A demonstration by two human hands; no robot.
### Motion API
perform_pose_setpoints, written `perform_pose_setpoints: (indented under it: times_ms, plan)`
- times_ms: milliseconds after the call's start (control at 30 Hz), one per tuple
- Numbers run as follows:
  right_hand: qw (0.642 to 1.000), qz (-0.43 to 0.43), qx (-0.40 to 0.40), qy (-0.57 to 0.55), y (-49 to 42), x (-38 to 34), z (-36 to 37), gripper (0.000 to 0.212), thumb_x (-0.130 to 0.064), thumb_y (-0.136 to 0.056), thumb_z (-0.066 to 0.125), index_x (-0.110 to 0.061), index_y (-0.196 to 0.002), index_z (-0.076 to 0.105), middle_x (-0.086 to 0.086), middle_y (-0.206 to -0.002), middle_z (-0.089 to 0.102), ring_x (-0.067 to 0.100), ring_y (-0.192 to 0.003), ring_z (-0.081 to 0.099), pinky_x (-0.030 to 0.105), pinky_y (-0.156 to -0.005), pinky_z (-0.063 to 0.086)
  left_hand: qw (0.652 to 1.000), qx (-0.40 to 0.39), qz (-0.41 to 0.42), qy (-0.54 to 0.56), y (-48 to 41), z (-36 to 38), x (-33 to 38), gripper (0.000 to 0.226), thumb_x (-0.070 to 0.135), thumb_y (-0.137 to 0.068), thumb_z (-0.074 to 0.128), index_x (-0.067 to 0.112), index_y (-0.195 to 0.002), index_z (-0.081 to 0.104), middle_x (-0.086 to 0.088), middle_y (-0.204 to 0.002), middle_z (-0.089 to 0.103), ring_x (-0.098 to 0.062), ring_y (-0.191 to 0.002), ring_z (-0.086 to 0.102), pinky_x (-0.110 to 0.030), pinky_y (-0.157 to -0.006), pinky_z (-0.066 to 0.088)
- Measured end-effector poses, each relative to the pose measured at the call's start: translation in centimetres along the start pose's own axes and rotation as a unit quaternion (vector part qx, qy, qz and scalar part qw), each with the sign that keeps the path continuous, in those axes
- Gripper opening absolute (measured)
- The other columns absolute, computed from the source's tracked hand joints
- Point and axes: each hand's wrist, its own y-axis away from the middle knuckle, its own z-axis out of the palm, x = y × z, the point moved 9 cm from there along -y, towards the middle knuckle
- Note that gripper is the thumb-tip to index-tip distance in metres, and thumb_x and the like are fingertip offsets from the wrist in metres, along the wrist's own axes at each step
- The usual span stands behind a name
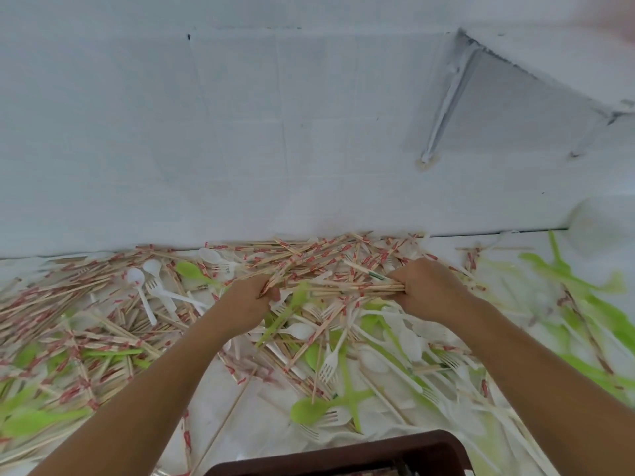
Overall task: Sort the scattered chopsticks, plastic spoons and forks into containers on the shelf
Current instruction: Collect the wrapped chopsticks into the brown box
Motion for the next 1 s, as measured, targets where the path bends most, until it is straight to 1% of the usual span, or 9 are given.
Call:
perform_pose_setpoints:
  times_ms: [100, 200, 333, 433, 533, 600, 667, 800, 1000]
  plan:
    - [1.0, 0.011, 0.02, 0.009, 0.2, 0.5, -1.0, 0.023, -0.045, -0.098, 0.064, -0.024, -0.097, 0.071, -0.004, -0.075, 0.061, 0.021, -0.074, 0.061, 0.028, -0.056, 0.039, 0.999, 0.051, -0.005, 0.005, 0.0, -1.7, 0.0, 0.024, 0.028, -0.109, 0.044, 0.021, -0.097, 0.064, 0.002, -0.096, 0.071, -0.023, -0.078, 0.065, -0.039, -0.073, 0.053]
    - [0.993, 0.012, 0.069, -0.099, 0.5, 1.0, -1.2, 0.01, -0.028, -0.093, 0.074, -0.022, -0.1, 0.077, -0.003, -0.091, 0.07, 0.025, -0.085, 0.065, 0.035, -0.071, 0.051, 0.993, 0.114, -0.018, 0.01, -0.5, -3.5, 0.3, 0.021, 0.029, -0.106, 0.05, 0.019, -0.093, 0.063, -0.005, -0.086, 0.068, -0.026, -0.077, 0.062, -0.038, -0.071, 0.05]
    - [0.989, 0.033, 0.123, -0.076, -0.4, 2.1, -0.8, 0.01, -0.029, -0.09, 0.077, -0.031, -0.1, 0.077, -0.018, -0.102, 0.064, 0.018, -0.101, 0.034, 0.037, -0.089, 0.029, 0.99, 0.14, -0.013, -0.024, -3.1, -4.2, 1.7, 0.012, 0.033, -0.095, 0.07, 0.028, -0.086, 0.065, 0.007, -0.079, 0.065, -0.019, -0.077, 0.063, -0.032, -0.067, 0.048]
    - [0.988, 0.057, 0.129, -0.063, -2.2, 2.5, -1.5, 0.011, -0.024, -0.094, 0.068, -0.032, -0.102, 0.069, -0.015, -0.091, 0.065, 0.014, -0.105, 0.052, 0.036, -0.096, 0.027, 0.99, 0.112, 0.016, -0.086, -6.6, -3.3, 3.2, 0.026, 0.045, -0.087, 0.073, 0.026, -0.104, 0.067, 0.004, -0.099, 0.065, -0.023, -0.094, 0.065, -0.038, -0.08, 0.054]
    - [0.986, 0.055, 0.084, -0.136, -4.9, 2.5, -1.1, 0.018, -0.015, -0.095, 0.061, -0.031, -0.103, 0.061, -0.009, -0.081, 0.064, 0.018, -0.077, 0.064, 0.03, -0.067, 0.045, 0.979, 0.042, 0.004, -0.2, -9.8, -0.9, 3.6, 0.075, 0.063, -0.08, 0.069, 0.028, -0.143, 0.049, 0.001, -0.134, 0.056, -0.027, -0.12, 0.06, -0.042, -0.092, 0.053]
    - [0.984, 0.037, 0.036, -0.17, -6.7, 2.2, 0.1, 0.022, -0.014, -0.095, 0.062, -0.035, -0.102, 0.061, -0.012, -0.082, 0.063, 0.012, -0.073, 0.063, 0.029, -0.061, 0.046, 0.966, 0.001, -0.014, -0.258, -11.5, 0.8, 3.1, 0.084, 0.071, -0.078, 0.07, 0.026, -0.144, 0.044, -0.001, -0.134, 0.054, -0.029, -0.12, 0.06, -0.044, -0.093, 0.054]
    - [0.989, 0.02, -0.003, -0.144, -7.9, 1.8, 1.6, 0.022, -0.008, -0.088, 0.065, -0.03, -0.095, 0.065, -0.011, -0.088, 0.06, 0.012, -0.079, 0.061, 0.031, -0.067, 0.048, 0.956, -0.007, -0.005, -0.293, -12.7, 1.6, 3.1, 0.069, 0.067, -0.085, 0.066, 0.025, -0.138, 0.051, -0.002, -0.129, 0.056, -0.03, -0.116, 0.063, -0.044, -0.091, 0.056]
    - [0.996, 0.014, -0.047, -0.073, -9.4, 2.5, 4.4, 0.034, -0.014, -0.078, 0.07, -0.026, -0.11, 0.073, -0.008, -0.114, 0.056, 0.018, -0.101, 0.06, 0.038, -0.087, 0.055, 0.945, 0.015, 0.037, -0.325, -13.6, 1.3, 3.9, 0.029, 0.044, -0.091, 0.061, 0.03, -0.117, 0.064, 0.004, -0.115, 0.06, -0.026, -0.105, 0.067, -0.039, -0.084, 0.057]
    - [0.993, -0.033, -0.097, 0.052, -9.8, 1.3, 6.0, 0.023, -0.024, -0.087, 0.066, -0.026, -0.109, 0.071, -0.01, -0.12, 0.049, 0.019, -0.086, 0.064, 0.036, -0.073, 0.057, 0.935, 0.057, 0.069, -0.342, -13.3, 0.0, 3.8, 0.016, 0.04, -0.092, 0.063, 0.031, -0.106, 0.065, 0.008, -0.103, 0.061, -0.023, -0.1, 0.067, -0.033, -0.073, 0.049]
